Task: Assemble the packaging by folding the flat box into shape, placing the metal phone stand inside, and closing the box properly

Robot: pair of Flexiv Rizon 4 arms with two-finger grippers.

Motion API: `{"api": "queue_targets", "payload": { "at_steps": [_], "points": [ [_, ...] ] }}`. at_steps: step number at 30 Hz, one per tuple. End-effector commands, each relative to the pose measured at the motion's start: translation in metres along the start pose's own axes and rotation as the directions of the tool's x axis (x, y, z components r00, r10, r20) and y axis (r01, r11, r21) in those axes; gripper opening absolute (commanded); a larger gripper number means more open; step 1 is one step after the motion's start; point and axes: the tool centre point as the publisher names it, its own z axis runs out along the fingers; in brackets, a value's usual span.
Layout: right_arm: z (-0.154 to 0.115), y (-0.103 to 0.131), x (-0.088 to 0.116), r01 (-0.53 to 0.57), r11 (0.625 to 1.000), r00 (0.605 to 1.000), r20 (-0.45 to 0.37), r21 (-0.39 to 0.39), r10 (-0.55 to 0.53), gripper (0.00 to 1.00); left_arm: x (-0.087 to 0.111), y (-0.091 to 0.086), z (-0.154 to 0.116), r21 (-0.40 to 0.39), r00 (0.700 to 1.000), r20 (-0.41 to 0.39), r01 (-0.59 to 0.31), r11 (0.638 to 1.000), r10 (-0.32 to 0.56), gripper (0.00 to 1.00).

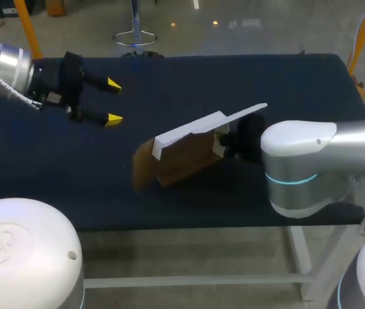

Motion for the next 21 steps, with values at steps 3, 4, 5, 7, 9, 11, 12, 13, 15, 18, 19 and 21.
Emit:
{"api": "queue_targets", "payload": {
  "at_steps": [3, 4, 5, 7, 9, 11, 12, 13, 15, 18, 19, 21],
  "points": [
    [-0.003, 0.010, -0.004, 0.000, 0.997, 0.990, -0.137, 0.076, 0.011, 0.00, 0.009, 0.000, -0.020, -0.049, 0.992, -0.127, -0.025, 0.998, 0.019, 1.00],
    [-0.003, 0.010, -0.003, 0.003, 0.997, 0.990, -0.143, 0.082, 0.009, 0.00, 0.009, -0.001, -0.023, -0.050, 0.991, -0.136, -0.024, 0.998, 0.017, 1.00],
    [-0.002, 0.010, 0.001, 0.004, 0.996, 0.989, -0.148, 0.088, 0.009, 0.00, 0.009, -0.001, -0.027, -0.061, 0.990, -0.141, -0.026, 0.998, 0.017, 1.00],
    [-0.001, 0.010, 0.003, 0.005, 0.995, 0.986, -0.166, 0.101, 0.012, 0.00, 0.011, -0.003, -0.035, -0.059, 0.988, -0.153, -0.026, 0.998, 0.017, 1.00],
    [-0.001, 0.009, 0.005, -0.003, 0.992, 0.983, -0.181, 0.125, 0.026, 0.00, 0.010, -0.001, -0.041, -0.055, 0.986, -0.167, -0.008, 0.998, -0.001, 1.00],
    [0.000, 0.010, 0.007, 0.003, 0.986, 0.981, -0.192, 0.167, 0.030, 0.00, 0.010, -0.001, -0.041, -0.055, 0.986, -0.167, -0.008, 0.998, -0.001, 1.00],
    [-0.001, 0.011, 0.007, -0.002, 0.985, 0.979, -0.200, 0.174, 0.038, 0.00, 0.010, -0.001, -0.041, -0.055, 0.986, -0.167, -0.008, 0.998, -0.001, 1.00],
    [-0.001, 0.011, 0.007, -0.002, 0.985, 0.979, -0.200, 0.174, 0.038, 0.00, 0.010, -0.001, -0.041, -0.055, 0.986, -0.167, -0.008, 0.998, -0.001, 1.00],
    [-0.001, 0.011, 0.007, -0.002, 0.985, 0.979, -0.200, 0.174, 0.038, 0.00, 0.010, -0.001, -0.041, -0.055, 0.986, -0.167, -0.008, 0.998, -0.001, 1.00],
    [-0.001, 0.011, 0.007, -0.002, 0.985, 0.979, -0.200, 0.174, 0.038, 0.00, 0.010, -0.001, -0.041, -0.055, 0.986, -0.167, -0.008, 0.998, -0.001, 1.00],
    [-0.001, 0.011, 0.007, -0.002, 0.985, 0.979, -0.200, 0.174, 0.038, 0.00, 0.010, -0.001, -0.041, -0.055, 0.986, -0.167, -0.008, 0.998, -0.001, 1.00],
    [-0.001, 0.011, 0.007, -0.002, 0.985, 0.979, -0.200, 0.174, 0.038, 0.00, 0.010, -0.001, -0.041, -0.055, 0.986, -0.167, -0.008, 0.998, -0.001, 1.00]
  ]
}}
